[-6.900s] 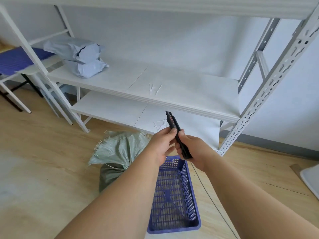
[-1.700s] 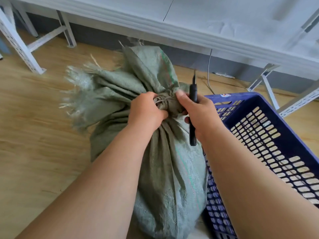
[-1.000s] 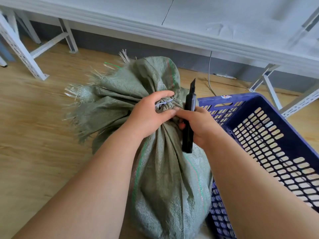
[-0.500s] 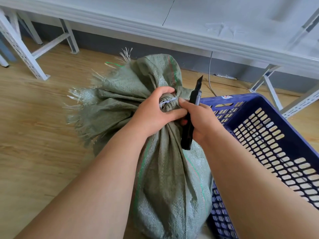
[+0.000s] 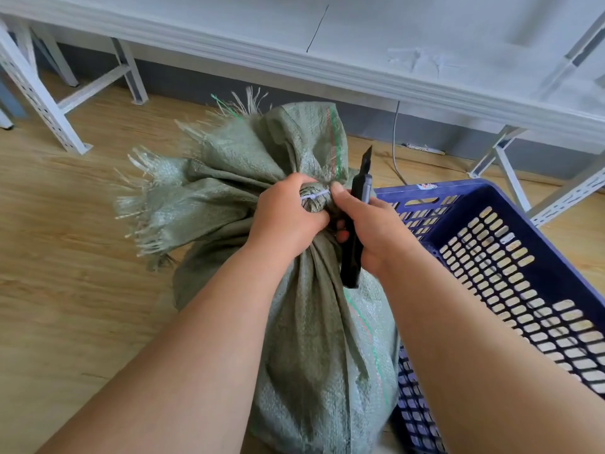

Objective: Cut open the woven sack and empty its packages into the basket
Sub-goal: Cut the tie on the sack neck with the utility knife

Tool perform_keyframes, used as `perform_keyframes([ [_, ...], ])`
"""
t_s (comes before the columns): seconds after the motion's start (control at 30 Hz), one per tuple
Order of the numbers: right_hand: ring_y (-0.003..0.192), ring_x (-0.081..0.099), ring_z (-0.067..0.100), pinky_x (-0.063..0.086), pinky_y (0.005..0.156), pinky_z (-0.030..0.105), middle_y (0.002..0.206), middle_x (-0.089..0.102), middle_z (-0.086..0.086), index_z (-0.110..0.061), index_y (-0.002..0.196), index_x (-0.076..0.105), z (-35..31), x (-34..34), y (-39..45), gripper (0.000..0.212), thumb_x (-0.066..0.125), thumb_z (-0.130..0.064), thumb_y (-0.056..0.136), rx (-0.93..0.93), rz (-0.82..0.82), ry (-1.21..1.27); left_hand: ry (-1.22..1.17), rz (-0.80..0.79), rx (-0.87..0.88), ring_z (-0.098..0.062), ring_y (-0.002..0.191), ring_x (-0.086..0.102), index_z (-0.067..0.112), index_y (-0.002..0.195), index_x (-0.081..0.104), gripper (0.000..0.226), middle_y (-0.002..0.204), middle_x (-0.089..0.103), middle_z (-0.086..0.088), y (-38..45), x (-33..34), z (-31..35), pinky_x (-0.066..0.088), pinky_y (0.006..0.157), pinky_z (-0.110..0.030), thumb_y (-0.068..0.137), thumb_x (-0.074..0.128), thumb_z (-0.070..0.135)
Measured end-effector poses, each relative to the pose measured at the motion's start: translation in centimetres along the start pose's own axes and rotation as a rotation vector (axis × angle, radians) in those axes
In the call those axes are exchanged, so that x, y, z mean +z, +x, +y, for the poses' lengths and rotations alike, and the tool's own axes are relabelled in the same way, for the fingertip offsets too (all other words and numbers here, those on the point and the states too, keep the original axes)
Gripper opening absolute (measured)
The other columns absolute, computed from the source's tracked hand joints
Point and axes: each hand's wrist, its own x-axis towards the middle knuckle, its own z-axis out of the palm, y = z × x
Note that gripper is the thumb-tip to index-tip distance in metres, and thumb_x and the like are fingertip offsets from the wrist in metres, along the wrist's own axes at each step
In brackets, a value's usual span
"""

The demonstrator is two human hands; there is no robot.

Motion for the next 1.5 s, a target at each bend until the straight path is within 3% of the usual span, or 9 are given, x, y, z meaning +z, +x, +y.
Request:
perform_keyframes([
  [0.13, 0.05, 0.041, 0.01, 0.036, 0.041, 0.022, 0.069, 0.049, 0.0, -0.024, 0.093, 0.059, 0.5, -0.1, 0.1, 0.008, 0.066, -0.021, 0.091, -0.156, -0.002, -0.06, -0.012, -0.008, 0.006, -0.012, 0.087, 0.06, 0.022, 0.115, 0.064, 0.044, 0.091, 0.063, 0.007, -0.2, -0.2, 0.1, 0.038, 0.071, -0.016, 0.072, 0.072, 0.019],
  [0.33, 0.052, 0.037, 0.011, 0.038, 0.046, 0.021, 0.065, 0.044, -0.004, -0.042, 0.118, 0.06, 1.3, -0.6, -0.4, 0.038, 0.062, -0.014, 0.093, -0.27, -0.171, -0.045, -0.06, 0.001, -0.022, -0.02, 0.092, 0.065, 0.02, 0.109, 0.066, 0.038, 0.097, 0.071, 0.0, -0.1, -0.3, -0.1, 0.049, 0.08, -0.027, 0.071, 0.073, 0.018],
  [0.47, 0.049, 0.042, 0.011, 0.04, 0.046, 0.023, 0.064, 0.049, 0.0, -0.023, 0.098, 0.068, 0.8, -0.4, -0.4, 0.007, 0.064, -0.023, 0.092, -0.243, -0.052, -0.16, -0.095, 0.001, -0.041, -0.017, 0.092, 0.064, 0.022, 0.111, 0.063, 0.038, 0.097, 0.069, 0.003, -0.2, -0.2, 0.0, 0.045, 0.075, -0.022, 0.074, 0.071, 0.017],
  [0.57, 0.048, 0.043, 0.013, 0.041, 0.052, 0.029, 0.058, 0.052, -0.002, -0.022, 0.083, 0.066, 0.9, -0.3, 0.2, 0.009, 0.069, -0.029, 0.088, -0.199, 0.078, -0.174, -0.061, -0.01, -0.007, -0.019, 0.1, 0.059, 0.028, 0.12, 0.054, 0.049, 0.105, 0.063, 0.004, -0.5, 0.0, 0.3, 0.039, 0.076, -0.02, 0.074, 0.069, 0.018],
  [0.73, 0.049, 0.044, 0.015, 0.04, 0.06, 0.035, 0.054, 0.052, -0.003, -0.019, 0.075, 0.068, 1.2, 0.2, 0.9, 0.017, 0.073, -0.035, 0.079, -0.184, 0.192, -0.162, 0.509, 0.319, 0.221, -0.024, 0.119, 0.04, 0.039, 0.123, 0.049, 0.065, 0.127, 0.044, 0.003, -1.1, 0.1, 1.9, 0.026, 0.092, -0.035, 0.066, 0.077, 0.03],
  [0.83, 0.052, 0.043, 0.015, 0.04, 0.061, 0.034, 0.058, 0.052, -0.002, -0.018, 0.077, 0.069, 0.8, 0.2, 1.0, 0.013, 0.073, -0.028, 0.083, -0.182, 0.188, -0.117, 0.443, 0.314, 0.306, -0.021, 0.114, 0.048, 0.036, 0.108, 0.061, 0.04, 0.117, 0.053, 0.009, -1.6, 0.5, 1.6, 0.033, 0.089, -0.035, 0.071, 0.075, 0.028],
  [1.07, 0.047, 0.043, 0.012, 0.04, 0.053, 0.03, 0.054, 0.052, -0.004, -0.021, 0.078, 0.069, 1.1, 0.5, 0.7, 0.009, 0.072, -0.025, 0.085, -0.133, 0.204, -0.044, 0.168, 0.12, 0.084, -0.016, 0.119, 0.05, 0.037, 0.127, 0.053, 0.047, 0.127, 0.052, 0.01, -2.2, 0.4, 1.3, 0.045, 0.092, -0.034, 0.083, 0.068, 0.03],
  [1.27, 0.043, 0.038, 0.009, 0.036, 0.041, 0.019, 0.053, 0.045, -0.001, -0.018, 0.078, 0.065, 1.4, 0.7, 0.0, 0.012, 0.067, -0.02, 0.09, -0.12, 0.128, -0.037, 0.045, 0.079, -0.132, -0.021, 0.1, 0.064, 0.03, 0.111, 0.066, 0.033, 0.101, 0.071, 0.003, -2.0, 0.2, 0.3, 0.051, 0.085, -0.036, 0.079, 0.074, 0.029],
  [1.5, 0.042, 0.036, 0.009, 0.034, 0.041, 0.02, 0.048, 0.044, -0.002, -0.02, 0.061, 0.057, -3.2, 2.1, -1.6, 0.03, 0.066, -0.018, 0.091, -0.197, -0.011, 0.099, -0.094, 0.29, -0.074, -0.013, 0.093, 0.065, 0.03, 0.108, 0.067, 0.03, 0.096, 0.071, 0.011, -2.8, -2.8, 3.5, 0.051, 0.081, -0.03, 0.079, 0.074, 0.032],
])
